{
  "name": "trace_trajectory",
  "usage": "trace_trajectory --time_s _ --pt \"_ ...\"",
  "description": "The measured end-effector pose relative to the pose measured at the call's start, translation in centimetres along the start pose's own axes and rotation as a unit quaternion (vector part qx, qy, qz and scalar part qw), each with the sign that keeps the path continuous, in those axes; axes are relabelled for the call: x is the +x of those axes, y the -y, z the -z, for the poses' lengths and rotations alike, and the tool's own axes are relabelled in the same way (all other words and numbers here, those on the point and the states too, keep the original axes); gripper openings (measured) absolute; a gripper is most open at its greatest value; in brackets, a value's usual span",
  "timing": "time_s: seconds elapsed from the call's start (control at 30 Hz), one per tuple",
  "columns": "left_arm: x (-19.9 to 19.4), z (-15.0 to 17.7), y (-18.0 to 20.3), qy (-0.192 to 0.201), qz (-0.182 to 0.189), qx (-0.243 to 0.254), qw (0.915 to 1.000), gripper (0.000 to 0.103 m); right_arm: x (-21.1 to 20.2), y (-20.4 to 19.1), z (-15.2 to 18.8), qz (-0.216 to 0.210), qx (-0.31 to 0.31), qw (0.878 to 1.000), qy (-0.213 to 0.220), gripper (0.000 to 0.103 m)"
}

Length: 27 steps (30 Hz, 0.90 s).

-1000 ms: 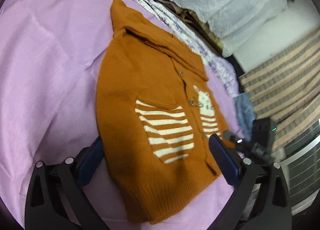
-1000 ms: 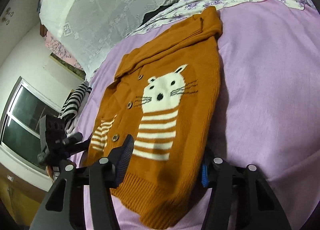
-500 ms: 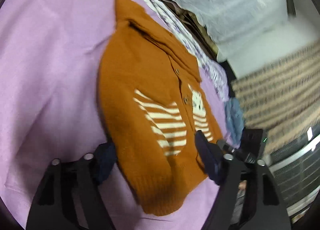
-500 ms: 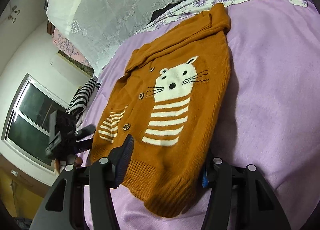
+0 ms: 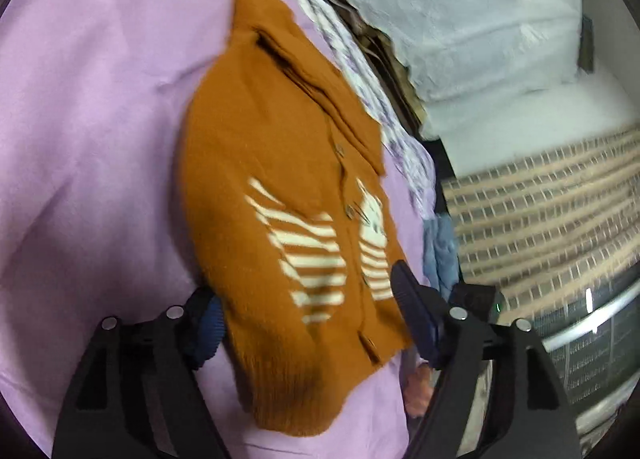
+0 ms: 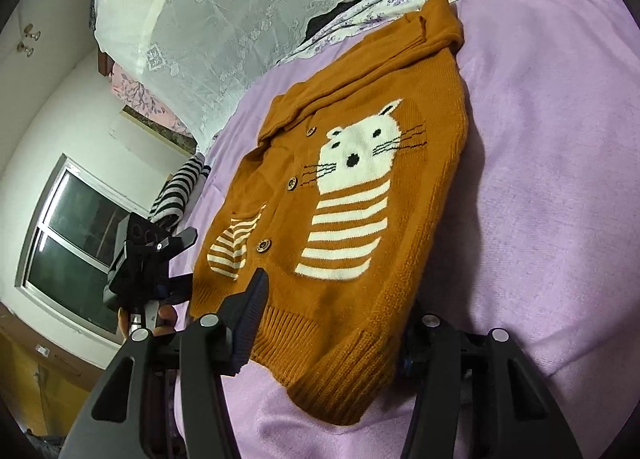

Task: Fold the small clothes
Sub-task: 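Move both tools down to the ribbed hem of the orange cardigan, then close both tools on the ribbed cardigan hem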

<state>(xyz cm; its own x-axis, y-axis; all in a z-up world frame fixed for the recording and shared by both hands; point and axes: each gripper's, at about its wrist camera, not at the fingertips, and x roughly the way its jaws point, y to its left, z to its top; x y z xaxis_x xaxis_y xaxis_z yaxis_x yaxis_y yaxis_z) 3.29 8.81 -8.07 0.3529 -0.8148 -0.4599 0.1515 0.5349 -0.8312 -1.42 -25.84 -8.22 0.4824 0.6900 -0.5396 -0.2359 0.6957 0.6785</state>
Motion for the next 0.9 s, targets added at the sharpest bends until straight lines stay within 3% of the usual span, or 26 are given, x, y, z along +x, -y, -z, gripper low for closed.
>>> trace_trajectory --time_s 0.07,0.17,0.23,0.3,0.37,0.43,0.5,0.57,0.63,0.8,0.9 --pt "0.4 1.4 1.3 -0.03 0.024 0.035 0.9986 0.073 0.0 0.1 0.0 -0.002 0.002 1.0 0.0 0.052" --pt "0.2 2.7 2.5 -0.041 0.026 0.069 0.9964 0.073 -0.2 0.3 0.0 -0.004 0.003 1.0 0.001 0.052" --pt "-0.3 2.5 1.9 -0.026 0.017 0.055 0.998 0.073 -0.3 0.5 0.0 -0.007 0.006 1.0 0.002 0.052" --pt "-0.5 0.8 0.2 0.008 -0.011 0.007 0.9999 0.071 -0.2 0.6 0.0 -0.006 0.007 1.0 0.002 0.052" --pt "-0.4 -0.2 -0.7 0.005 0.005 -0.021 0.9997 0.066 -0.2 0.6 0.0 -0.004 0.007 1.0 0.003 0.052" --pt "-0.1 -0.1 0.0 -0.002 -0.007 -0.001 1.0 0.064 -0.3 0.7 -0.1 -0.003 0.008 1.0 0.004 0.05" --pt "0.3 0.8 1.2 -0.009 -0.032 0.035 0.9988 0.053 -0.4 0.8 0.0 0.0 0.01 1.0 0.006 0.046" --pt "0.9 1.6 2.1 -0.02 -0.062 0.065 0.9957 0.026 -0.4 1.0 0.1 0.005 0.013 1.0 0.006 0.033" --pt "1.1 2.0 1.9 -0.023 -0.076 0.064 0.9948 0.018 -0.4 1.0 0.2 0.004 0.013 1.0 0.004 0.028" --pt "0.5 2.2 1.3 -0.024 -0.073 0.056 0.9954 0.013 -0.1 0.4 0.4 0.012 -0.003 1.0 -0.004 0.027" --pt "0.9 2.1 1.8 -0.022 -0.095 0.074 0.9925 0.01 -0.1 0.2 0.4 0.014 -0.007 1.0 0.0 0.016"
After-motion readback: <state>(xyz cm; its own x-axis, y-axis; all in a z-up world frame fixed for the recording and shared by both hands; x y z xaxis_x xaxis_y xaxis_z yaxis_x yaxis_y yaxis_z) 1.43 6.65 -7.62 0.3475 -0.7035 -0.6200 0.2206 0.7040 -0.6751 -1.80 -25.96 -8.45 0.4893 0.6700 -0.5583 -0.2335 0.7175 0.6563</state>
